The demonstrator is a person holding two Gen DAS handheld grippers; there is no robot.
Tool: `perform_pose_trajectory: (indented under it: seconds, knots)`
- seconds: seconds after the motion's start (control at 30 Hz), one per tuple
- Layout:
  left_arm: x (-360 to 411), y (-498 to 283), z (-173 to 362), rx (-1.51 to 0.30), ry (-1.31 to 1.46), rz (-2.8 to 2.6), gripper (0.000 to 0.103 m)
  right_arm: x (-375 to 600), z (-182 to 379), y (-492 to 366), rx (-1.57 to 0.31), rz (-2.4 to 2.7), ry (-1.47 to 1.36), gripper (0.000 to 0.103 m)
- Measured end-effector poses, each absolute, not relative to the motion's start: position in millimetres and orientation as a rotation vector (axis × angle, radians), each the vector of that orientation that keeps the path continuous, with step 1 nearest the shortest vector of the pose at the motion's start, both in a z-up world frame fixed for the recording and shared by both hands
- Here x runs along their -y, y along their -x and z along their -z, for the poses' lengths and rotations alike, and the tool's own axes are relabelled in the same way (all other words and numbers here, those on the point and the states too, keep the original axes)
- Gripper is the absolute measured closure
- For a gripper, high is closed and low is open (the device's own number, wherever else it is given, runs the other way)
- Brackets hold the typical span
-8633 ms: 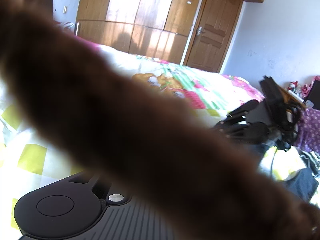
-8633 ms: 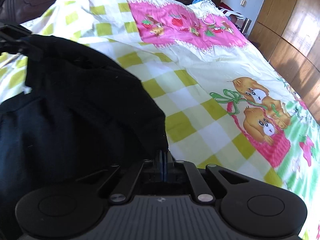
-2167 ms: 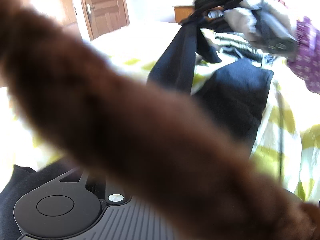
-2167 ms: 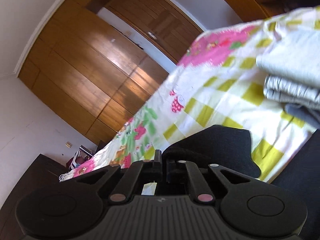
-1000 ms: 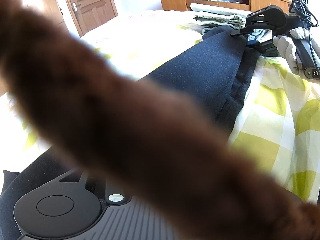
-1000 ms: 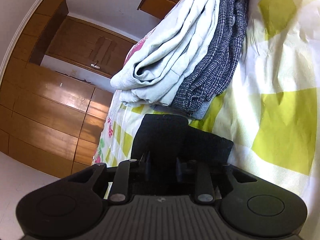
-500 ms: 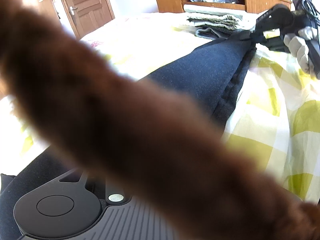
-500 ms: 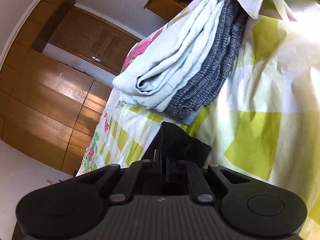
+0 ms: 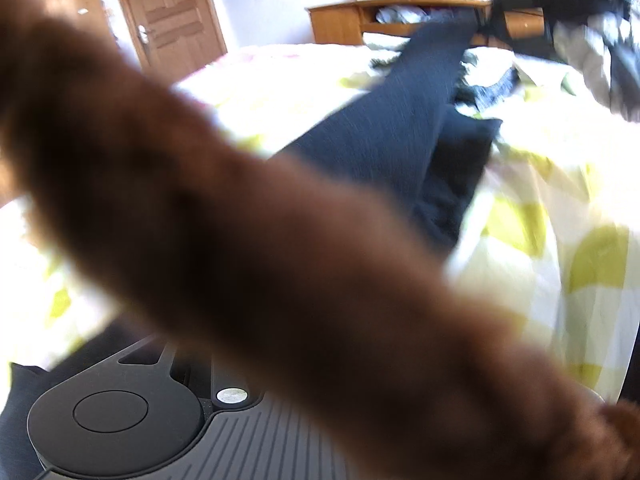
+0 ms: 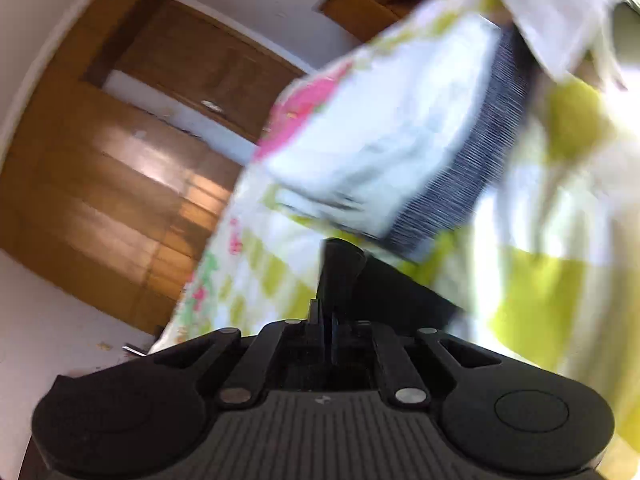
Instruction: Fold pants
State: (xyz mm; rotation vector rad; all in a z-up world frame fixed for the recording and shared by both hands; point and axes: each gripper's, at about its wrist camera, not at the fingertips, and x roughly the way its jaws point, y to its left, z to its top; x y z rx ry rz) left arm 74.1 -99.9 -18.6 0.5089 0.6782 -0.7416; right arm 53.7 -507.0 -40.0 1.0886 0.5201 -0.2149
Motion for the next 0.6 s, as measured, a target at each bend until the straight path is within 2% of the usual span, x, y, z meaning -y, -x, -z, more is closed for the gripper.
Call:
perform_pose_trajectory:
  seconds: [0.13,0.6]
  knots:
    - [106.5,-71.2,28.9,-0.701,-0.528,0.751,0.061,512.4,65.3,-42.3,-0.558,0.246,-1.123,0.081]
    - [99.3,-65.1,14.2,-0.676,-0.561,0.751,0.061,515.9,45.8,-71.9,-0.618,0.287,-1.022,0.082]
